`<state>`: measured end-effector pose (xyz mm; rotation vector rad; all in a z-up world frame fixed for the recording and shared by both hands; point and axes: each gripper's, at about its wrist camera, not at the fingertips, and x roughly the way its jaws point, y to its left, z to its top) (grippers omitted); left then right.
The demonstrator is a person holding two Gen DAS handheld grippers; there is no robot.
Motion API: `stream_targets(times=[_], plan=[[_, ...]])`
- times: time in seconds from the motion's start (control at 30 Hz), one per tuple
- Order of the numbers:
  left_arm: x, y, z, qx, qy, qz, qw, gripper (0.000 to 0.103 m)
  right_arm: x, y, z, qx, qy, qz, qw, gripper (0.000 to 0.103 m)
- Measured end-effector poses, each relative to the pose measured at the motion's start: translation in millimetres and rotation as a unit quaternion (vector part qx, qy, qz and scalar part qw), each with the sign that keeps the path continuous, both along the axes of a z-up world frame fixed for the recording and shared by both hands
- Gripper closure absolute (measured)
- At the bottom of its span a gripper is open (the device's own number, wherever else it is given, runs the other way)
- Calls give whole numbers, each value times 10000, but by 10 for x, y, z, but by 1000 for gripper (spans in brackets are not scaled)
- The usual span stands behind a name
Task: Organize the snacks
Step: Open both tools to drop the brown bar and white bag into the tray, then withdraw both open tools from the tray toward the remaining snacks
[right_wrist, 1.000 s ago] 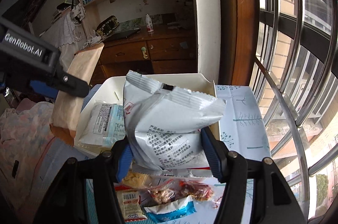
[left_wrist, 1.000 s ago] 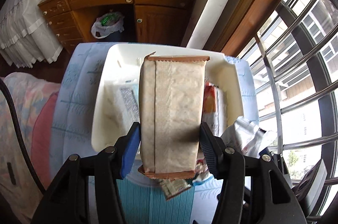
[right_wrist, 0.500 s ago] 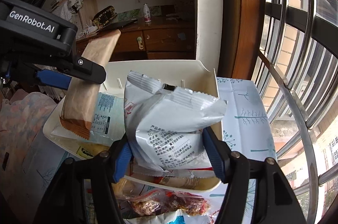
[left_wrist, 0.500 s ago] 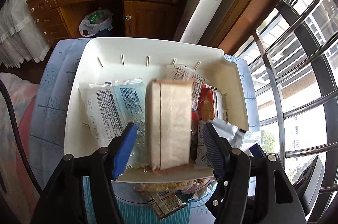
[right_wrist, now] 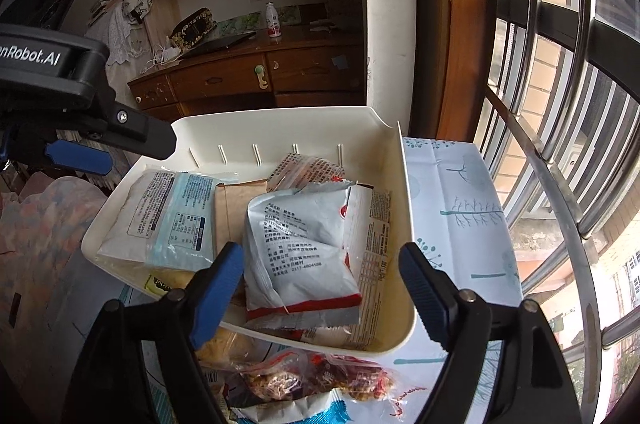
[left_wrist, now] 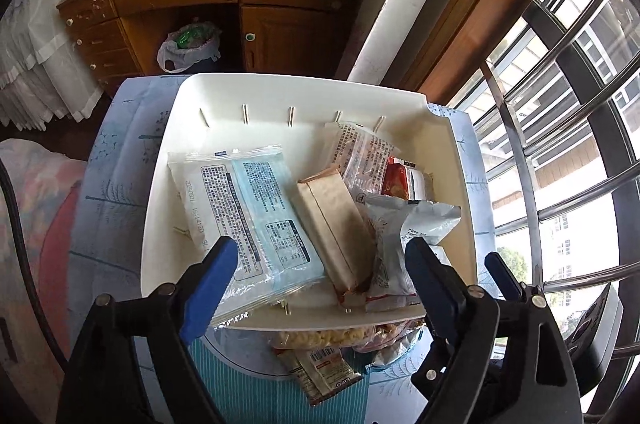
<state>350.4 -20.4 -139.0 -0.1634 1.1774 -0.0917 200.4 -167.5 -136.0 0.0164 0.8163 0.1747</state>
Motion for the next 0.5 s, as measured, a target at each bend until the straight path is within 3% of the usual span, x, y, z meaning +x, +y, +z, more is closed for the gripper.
stream_targets(times=[0.5], plan=[[-664,206,376,-9,-175,4,9998,17,-347,-144,335,41,-203,-261,9994,22]])
